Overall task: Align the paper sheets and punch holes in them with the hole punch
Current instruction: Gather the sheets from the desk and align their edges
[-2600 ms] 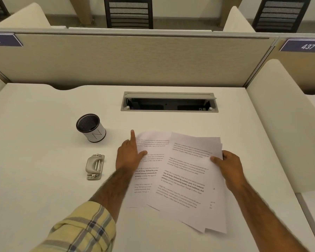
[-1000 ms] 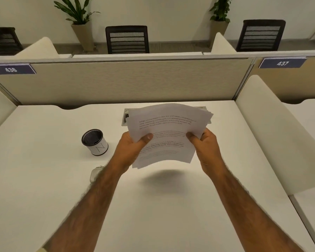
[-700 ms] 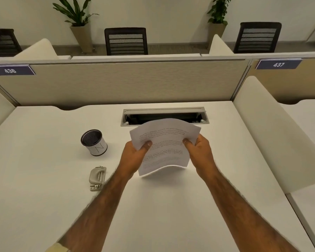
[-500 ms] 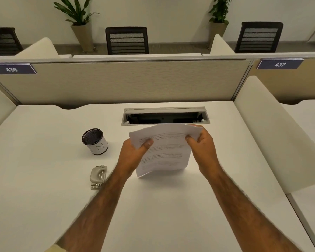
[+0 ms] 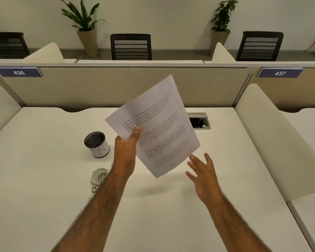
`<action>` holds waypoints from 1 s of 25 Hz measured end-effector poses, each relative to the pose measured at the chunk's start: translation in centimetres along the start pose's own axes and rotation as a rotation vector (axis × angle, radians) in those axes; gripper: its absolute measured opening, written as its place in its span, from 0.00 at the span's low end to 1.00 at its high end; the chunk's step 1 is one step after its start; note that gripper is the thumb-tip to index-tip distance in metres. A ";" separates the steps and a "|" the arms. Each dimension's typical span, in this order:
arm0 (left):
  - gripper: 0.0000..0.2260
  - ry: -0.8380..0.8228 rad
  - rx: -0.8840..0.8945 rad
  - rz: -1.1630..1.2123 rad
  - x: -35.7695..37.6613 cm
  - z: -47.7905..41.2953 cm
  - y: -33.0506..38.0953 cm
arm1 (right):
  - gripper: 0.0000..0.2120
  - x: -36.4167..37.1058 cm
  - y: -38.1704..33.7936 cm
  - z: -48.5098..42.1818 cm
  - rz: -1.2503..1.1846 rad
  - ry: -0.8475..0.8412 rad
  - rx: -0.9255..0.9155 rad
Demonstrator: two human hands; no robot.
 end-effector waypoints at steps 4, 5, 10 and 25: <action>0.12 0.007 -0.013 0.149 0.2 0.5 -0.7 | 0.26 3.1 1.1 0.6 -0.144 -0.172 0.115; 0.12 0.023 -0.021 0.192 -0.3 0.6 -0.8 | 0.23 3.2 1.1 0.4 -0.163 -0.167 0.132; 0.11 0.266 -0.211 0.006 -4.3 3.0 -5.7 | 0.14 1.5 1.7 0.3 -0.068 -0.066 0.164; 0.08 -0.233 -0.253 -0.393 -5.6 -0.7 -2.7 | 0.10 2.8 -9.6 1.1 0.199 -0.149 -0.311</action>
Point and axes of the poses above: each hand's wrist, its own z-axis away from the middle knuckle, its own x-axis out of the palm, y = z × x, the point moved 10 cm from there along -z, towards the middle knuckle, and after that the axes turned 2 degrees about -z, right-handed, at the moved point
